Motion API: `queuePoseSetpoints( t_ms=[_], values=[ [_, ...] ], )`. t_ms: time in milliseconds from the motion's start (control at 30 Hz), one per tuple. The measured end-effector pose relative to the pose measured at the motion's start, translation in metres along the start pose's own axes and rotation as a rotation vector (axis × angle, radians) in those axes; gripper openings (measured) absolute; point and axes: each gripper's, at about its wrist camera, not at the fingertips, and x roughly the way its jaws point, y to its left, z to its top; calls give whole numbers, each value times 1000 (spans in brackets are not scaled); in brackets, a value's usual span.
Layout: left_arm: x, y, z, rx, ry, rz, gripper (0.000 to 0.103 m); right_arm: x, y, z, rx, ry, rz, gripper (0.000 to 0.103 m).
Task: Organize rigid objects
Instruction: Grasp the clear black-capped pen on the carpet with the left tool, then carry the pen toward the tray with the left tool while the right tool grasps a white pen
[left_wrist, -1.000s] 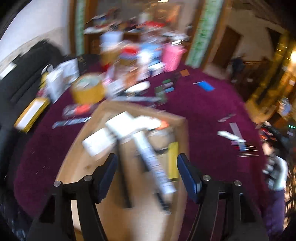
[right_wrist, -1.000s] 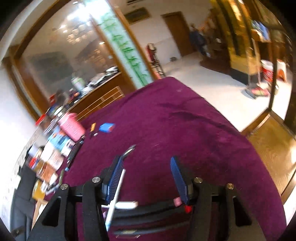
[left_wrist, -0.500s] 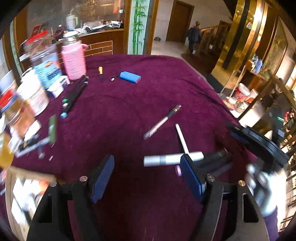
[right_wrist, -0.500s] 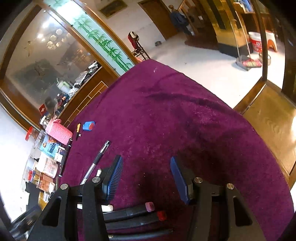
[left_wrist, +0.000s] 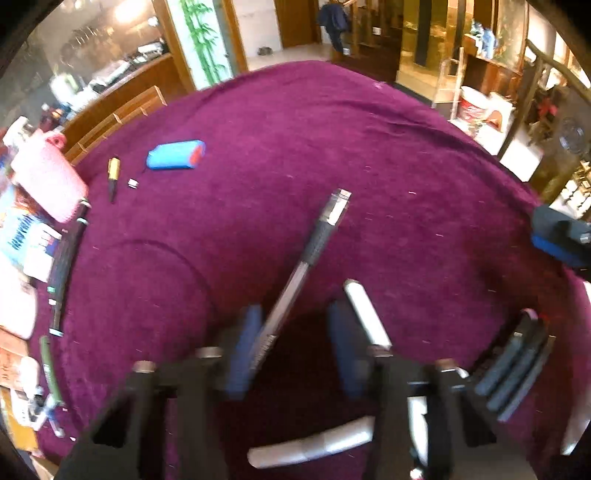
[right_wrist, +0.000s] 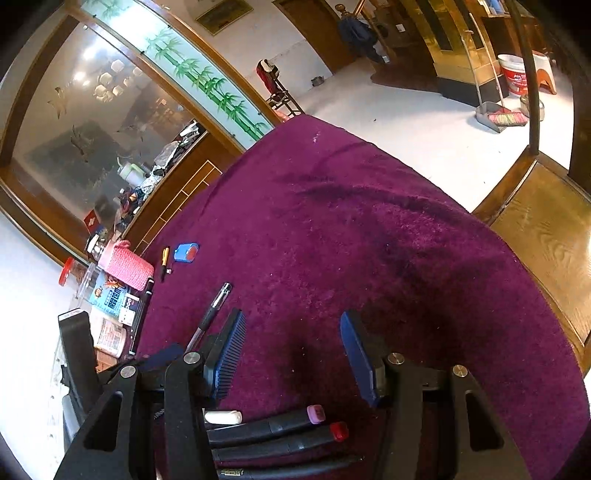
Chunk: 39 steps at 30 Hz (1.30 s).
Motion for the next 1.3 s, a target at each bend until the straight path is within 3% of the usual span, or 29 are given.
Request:
queuePoseSetpoints(
  t_ms=[33,133,267,433,567,667,800,867,933,1000,1067,1100,1133,1300],
  values=[
    [-2,-2,-2,11,13,23,8,1,2,-1,-13,1,-8,57],
    [-9,1,-13,-5,25,15,8,3,6,-4,-39,8,-27,57],
    [-29,20,-39,-79,41,-51,8,6,8,-7,-49,13,-31,57],
    [-77,42,-87,-173,14,-92,8,8,7,-9,-49,17,-37,57],
    [-108,40,-133,-209,4,-86,8,13,6,-10,-49,34,-39,57],
    [-110,29,-159,-213,22,-84,8,16,10,-11,-70,41,-40,57],
    [-92,27,-166,-257,69,-85,9,17,15,-16,-102,47,-44,57],
    [-87,22,-164,-254,67,-74,13,17,16,-17,-116,45,-48,57],
    [-86,16,-160,-238,44,-60,32,17,17,-17,-126,40,-50,57],
    [-83,6,-158,-204,16,-27,40,17,17,-17,-130,37,-56,57],
    [-83,-7,-158,-145,-22,44,41,17,17,-18,-130,39,-56,57],
    [-83,-9,-156,-126,-36,48,33,17,17,-18,-130,40,-56,57],
    [-84,-9,-157,-131,-39,23,16,17,17,-18,-132,42,-54,57],
    [-100,11,-169,-241,-46,-67,8,16,25,-23,-186,42,-21,57]
  ],
)
